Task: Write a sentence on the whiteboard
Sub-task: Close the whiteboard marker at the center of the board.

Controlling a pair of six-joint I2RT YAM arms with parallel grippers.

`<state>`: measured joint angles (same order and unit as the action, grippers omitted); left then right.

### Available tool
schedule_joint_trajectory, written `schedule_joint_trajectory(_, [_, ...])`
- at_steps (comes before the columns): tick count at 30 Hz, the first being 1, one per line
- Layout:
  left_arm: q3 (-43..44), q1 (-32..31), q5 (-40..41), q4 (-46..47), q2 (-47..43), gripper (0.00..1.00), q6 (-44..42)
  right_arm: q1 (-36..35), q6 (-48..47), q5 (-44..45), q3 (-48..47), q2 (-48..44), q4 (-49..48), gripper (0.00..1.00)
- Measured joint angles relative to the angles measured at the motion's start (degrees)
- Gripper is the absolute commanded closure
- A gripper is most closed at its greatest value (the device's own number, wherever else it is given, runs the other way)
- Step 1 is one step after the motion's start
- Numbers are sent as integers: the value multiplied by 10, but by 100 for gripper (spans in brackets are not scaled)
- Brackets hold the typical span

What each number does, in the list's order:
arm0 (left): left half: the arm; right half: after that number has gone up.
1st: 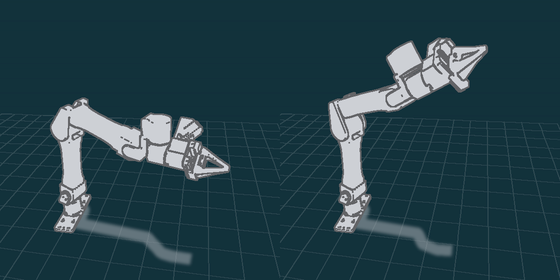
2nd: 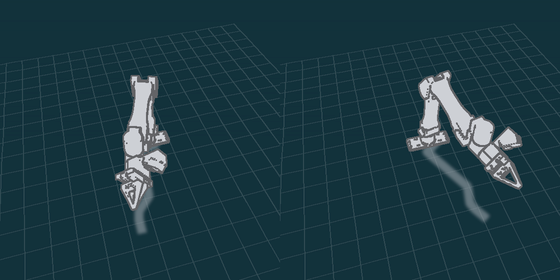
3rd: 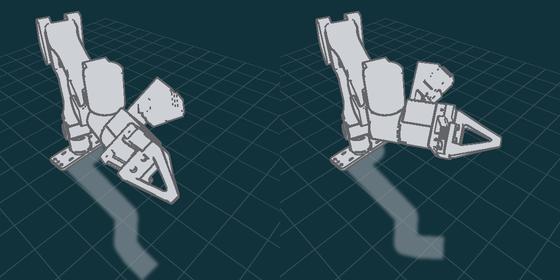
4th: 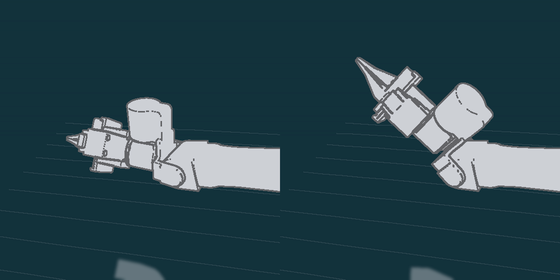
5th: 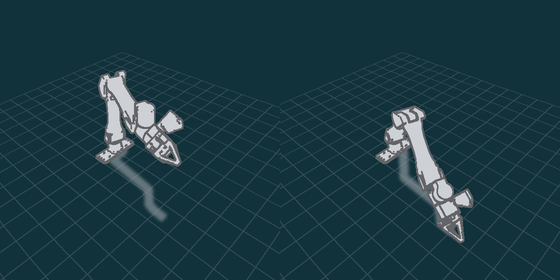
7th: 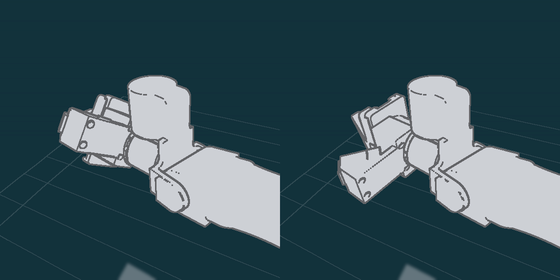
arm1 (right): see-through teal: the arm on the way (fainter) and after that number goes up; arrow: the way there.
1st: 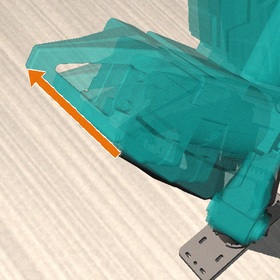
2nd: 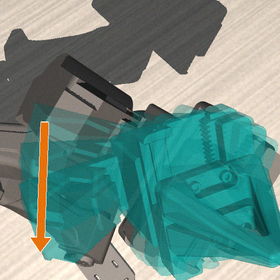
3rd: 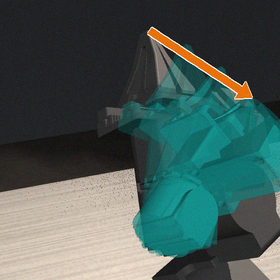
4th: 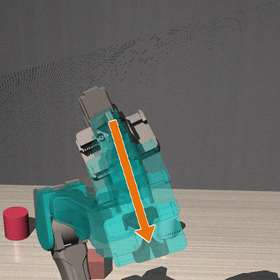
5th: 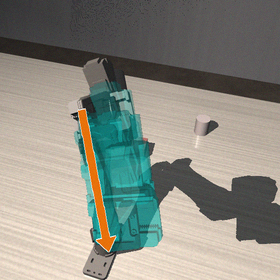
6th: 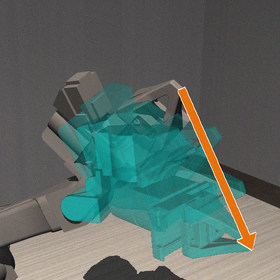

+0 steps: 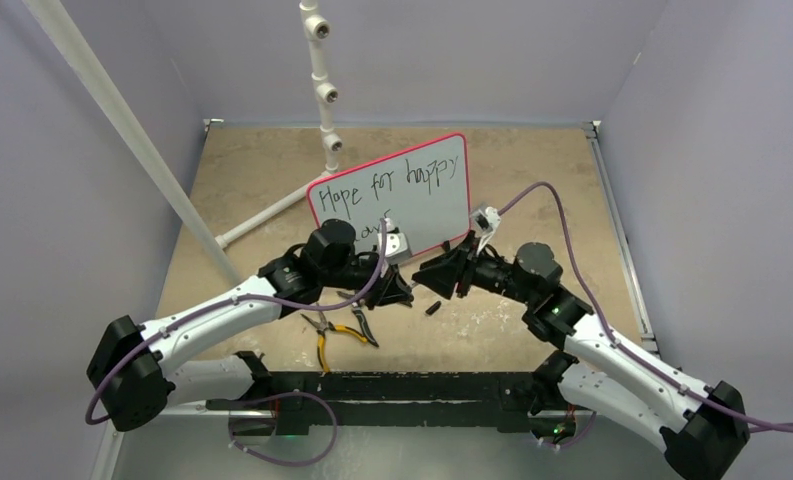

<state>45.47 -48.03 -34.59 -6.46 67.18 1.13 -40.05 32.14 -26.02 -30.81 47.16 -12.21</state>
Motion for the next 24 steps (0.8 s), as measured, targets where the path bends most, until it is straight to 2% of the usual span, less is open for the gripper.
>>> schedule_joint_trajectory(3, [-17, 0, 17, 40, -21, 100, 44, 0, 35, 29, 28, -31, -54, 51])
schedule_joint_trajectory(6, [-38, 0, 38, 110, -32, 100, 112, 0, 84, 65, 87, -74, -133, 46])
schedule_joint_trajectory(9, [-62, 0, 49, 185, -31, 100, 185, 0, 132, 96, 155, -99, -219, 46])
schedule_joint_trajectory(15, [-96, 0, 50, 276, -8, 100, 269, 0, 176, 120, 185, -68, -299, 47])
schedule_joint_trajectory(21, [-97, 0, 43, 306, 7, 100, 293, 0, 195, 120, 185, -19, -362, 51])
schedule_joint_trajectory(24, [-97, -1, 38, 313, 15, 100, 298, 0, 201, 120, 185, -1, -382, 62])
